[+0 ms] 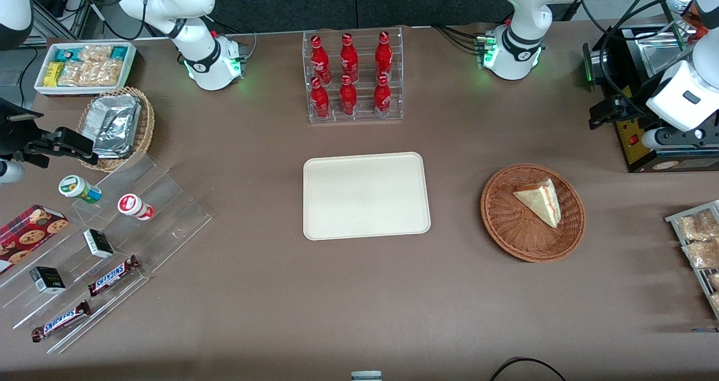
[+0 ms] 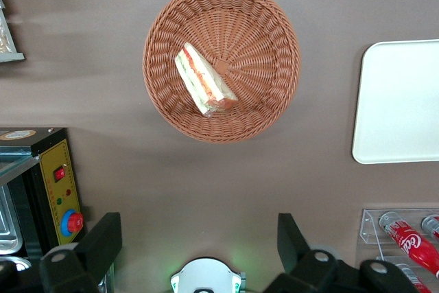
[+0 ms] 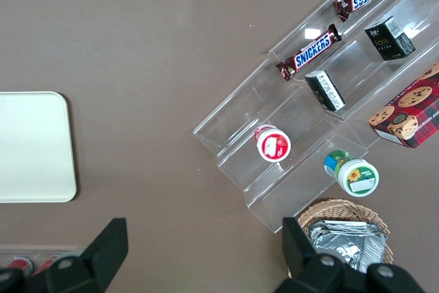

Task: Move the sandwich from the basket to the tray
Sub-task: 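Move the left gripper over the wicker basket holding the wrapped sandwich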

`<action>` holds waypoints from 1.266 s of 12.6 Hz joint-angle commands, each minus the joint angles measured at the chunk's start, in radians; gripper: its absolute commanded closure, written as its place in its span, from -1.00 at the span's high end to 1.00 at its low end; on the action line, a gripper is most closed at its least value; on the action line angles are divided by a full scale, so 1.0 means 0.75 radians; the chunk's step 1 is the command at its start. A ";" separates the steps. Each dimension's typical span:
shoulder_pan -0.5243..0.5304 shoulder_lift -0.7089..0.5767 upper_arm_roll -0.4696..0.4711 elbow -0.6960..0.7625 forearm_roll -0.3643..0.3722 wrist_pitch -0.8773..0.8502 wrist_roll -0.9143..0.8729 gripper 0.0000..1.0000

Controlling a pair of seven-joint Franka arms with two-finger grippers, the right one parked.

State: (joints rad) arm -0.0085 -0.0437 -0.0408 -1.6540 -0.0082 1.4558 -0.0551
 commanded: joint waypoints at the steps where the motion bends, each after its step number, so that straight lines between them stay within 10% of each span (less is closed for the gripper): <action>1: -0.019 -0.003 0.014 0.015 0.043 -0.010 -0.002 1.00; 16: -0.007 0.009 0.011 -0.695 0.052 0.832 -0.353 1.00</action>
State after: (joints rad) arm -0.0083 -0.0209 -0.0329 -2.1082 0.0223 2.0006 -0.2332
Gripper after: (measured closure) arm 0.000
